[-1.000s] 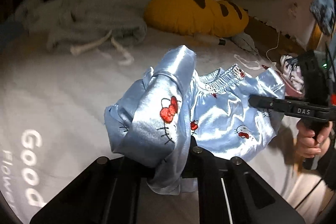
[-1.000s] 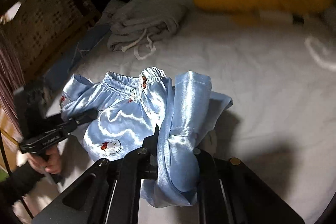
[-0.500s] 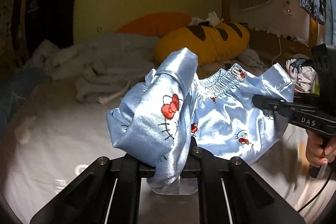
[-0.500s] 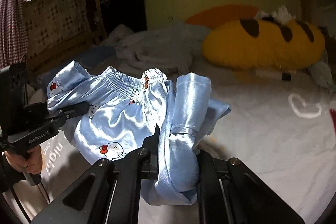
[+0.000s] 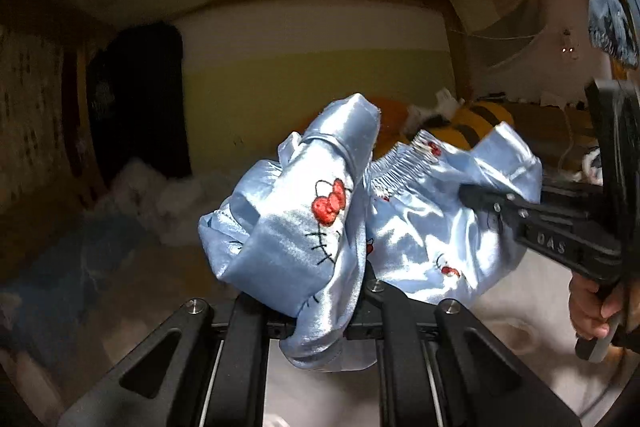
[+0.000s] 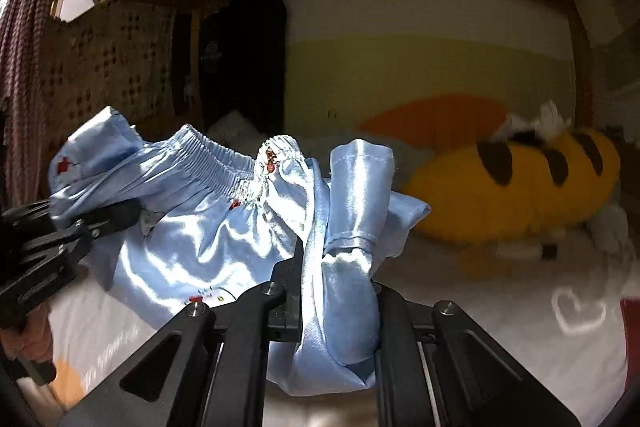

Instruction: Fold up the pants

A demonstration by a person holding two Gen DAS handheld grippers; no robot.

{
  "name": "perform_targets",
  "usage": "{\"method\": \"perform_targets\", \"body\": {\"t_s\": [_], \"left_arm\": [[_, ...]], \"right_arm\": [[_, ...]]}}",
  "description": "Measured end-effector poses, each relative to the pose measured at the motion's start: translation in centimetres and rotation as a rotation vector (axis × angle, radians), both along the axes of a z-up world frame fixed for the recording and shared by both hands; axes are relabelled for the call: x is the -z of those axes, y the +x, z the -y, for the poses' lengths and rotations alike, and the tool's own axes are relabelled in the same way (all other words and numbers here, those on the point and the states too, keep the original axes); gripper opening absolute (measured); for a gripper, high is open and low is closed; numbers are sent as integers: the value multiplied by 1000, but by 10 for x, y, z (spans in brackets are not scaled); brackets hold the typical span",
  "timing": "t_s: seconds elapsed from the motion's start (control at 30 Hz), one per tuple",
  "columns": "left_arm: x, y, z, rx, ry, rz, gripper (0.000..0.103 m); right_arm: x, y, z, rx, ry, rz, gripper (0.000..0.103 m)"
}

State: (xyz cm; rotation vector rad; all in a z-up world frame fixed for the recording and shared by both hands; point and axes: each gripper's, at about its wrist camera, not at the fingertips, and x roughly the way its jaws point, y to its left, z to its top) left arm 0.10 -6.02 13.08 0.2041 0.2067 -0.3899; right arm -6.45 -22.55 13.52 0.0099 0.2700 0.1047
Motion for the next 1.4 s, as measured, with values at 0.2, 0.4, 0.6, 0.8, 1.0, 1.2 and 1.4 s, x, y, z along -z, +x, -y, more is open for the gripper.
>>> {"method": "perform_targets", "body": {"t_s": [0.2,0.4,0.6,0.8,1.0,1.2,1.4], "left_arm": [[-20,64,1,4,-66,-38,10],[-26,128,-1,-14,-96,-2,10],[-18,200,-20,-74,-107,-27,10],[44,279,-31,-103,-94,-118,10],[104,327,-22,-123,-33,-256,11],[126,340,-19,-139,-1,-284,15],[131,349,-31,-120,-48,-300,20]], "right_arm": [[-41,46,-8,70,-71,90,10],[-46,104,3,94,24,115,10],[-38,199,-8,86,79,63,10],[20,296,-2,69,73,-89,10],[78,361,6,91,56,-194,10],[138,396,16,142,43,-321,11],[142,391,19,140,49,-312,16]]}}
